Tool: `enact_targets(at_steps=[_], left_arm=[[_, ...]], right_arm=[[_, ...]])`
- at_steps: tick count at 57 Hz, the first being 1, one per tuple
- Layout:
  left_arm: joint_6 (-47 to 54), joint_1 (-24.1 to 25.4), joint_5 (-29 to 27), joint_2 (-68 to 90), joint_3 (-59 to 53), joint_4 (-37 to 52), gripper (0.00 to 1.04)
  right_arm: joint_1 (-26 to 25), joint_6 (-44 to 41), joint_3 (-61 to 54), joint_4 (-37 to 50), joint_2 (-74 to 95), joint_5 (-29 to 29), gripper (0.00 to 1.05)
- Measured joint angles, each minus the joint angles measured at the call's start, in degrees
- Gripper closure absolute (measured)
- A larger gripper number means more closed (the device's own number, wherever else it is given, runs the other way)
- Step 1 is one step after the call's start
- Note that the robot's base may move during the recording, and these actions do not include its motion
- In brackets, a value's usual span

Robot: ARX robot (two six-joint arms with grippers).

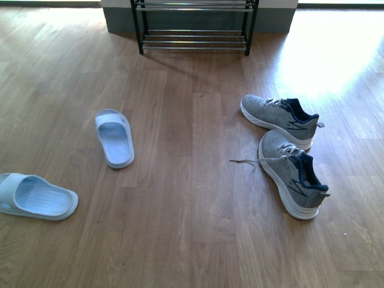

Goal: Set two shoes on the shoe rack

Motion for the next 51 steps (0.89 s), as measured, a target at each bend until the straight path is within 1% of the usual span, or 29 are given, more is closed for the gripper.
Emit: enact_targets(at_steps=[51], left_arm=[[0.0, 0.0, 0.2, 0.0, 0.0, 0.0, 0.09]], right_arm=[[0.0, 0.0, 0.0, 0.0, 0.0, 0.3, 0.09]])
